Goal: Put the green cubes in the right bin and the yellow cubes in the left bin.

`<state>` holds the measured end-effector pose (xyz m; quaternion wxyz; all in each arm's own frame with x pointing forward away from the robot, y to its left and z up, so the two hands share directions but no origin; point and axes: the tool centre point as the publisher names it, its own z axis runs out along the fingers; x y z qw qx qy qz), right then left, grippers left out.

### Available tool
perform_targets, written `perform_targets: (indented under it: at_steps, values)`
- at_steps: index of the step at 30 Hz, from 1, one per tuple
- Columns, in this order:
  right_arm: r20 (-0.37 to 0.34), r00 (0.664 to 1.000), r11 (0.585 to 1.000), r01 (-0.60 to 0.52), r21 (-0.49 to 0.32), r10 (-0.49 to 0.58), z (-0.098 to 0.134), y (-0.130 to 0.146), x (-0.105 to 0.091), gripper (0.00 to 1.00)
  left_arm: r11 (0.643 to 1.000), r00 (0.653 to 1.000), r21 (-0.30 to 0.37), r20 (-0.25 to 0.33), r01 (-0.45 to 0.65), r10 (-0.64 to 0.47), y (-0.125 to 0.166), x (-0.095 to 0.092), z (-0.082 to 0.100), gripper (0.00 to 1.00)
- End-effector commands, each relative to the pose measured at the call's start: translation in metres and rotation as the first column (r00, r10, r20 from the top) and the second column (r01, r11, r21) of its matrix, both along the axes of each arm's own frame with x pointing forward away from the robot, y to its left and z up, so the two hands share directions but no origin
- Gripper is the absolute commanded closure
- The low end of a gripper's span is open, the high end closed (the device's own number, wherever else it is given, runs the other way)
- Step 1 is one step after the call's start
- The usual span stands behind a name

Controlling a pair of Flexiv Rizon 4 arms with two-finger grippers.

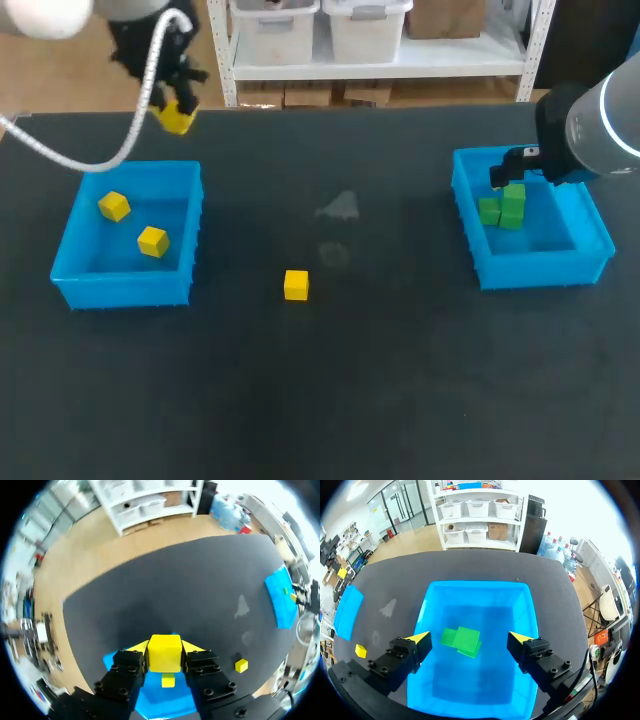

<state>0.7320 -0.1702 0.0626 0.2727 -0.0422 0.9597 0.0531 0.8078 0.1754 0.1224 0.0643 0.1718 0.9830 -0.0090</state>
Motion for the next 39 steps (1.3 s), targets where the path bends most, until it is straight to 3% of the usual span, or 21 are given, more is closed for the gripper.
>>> perform_targets:
  at_steps: [1,11,14,15,16,17,28,34,39]
  values:
    - [0.006,1.000,1.000,0.002,-0.001,-0.002,0.000,0.000,-0.001,0.00,0.996,0.990,-0.078,0.130,-0.039,0.049,0.033,-0.046,-0.017,1.00]
    - [0.006,1.000,1.000,0.002,-0.001,-0.002,0.000,0.000,-0.001,0.00,0.995,0.995,-0.041,0.029,-0.091,0.093,0.049,-0.075,-0.057,1.00]
    - [0.006,1.000,1.000,0.002,-0.001,-0.002,0.000,0.000,-0.001,0.00,0.995,0.996,-0.032,0.014,-0.090,0.090,0.051,-0.074,-0.064,1.00]
    - [0.006,1.000,1.000,0.002,-0.001,-0.002,0.000,0.000,-0.001,0.00,0.995,0.996,-0.027,0.017,-0.091,0.092,0.052,-0.071,-0.064,0.86]
    - [0.006,1.000,1.000,0.002,-0.001,-0.002,0.000,0.000,-0.001,0.00,0.996,0.996,-0.020,0.023,-0.090,0.091,0.052,-0.069,-0.063,0.31]
    - [0.006,1.000,1.000,0.002,-0.001,-0.002,0.000,0.000,-0.001,0.00,0.997,0.996,-0.023,0.031,-0.078,0.078,0.052,-0.065,-0.061,0.00]
    - [0.006,1.000,1.000,0.002,-0.001,-0.002,0.000,0.000,-0.001,0.00,0.982,0.979,-0.074,0.121,0.173,-0.163,0.009,-0.042,-0.010,0.00]
    - [0.006,1.000,1.000,0.002,-0.001,-0.002,0.000,0.000,-0.001,0.00,0.917,0.916,-0.079,0.138,0.390,-0.378,-0.038,-0.049,0.015,0.00]
    - [0.006,1.000,1.000,0.002,-0.001,-0.002,0.000,0.000,-0.001,0.00,0.819,0.817,-0.053,0.138,0.571,-0.560,-0.078,-0.067,0.034,0.00]
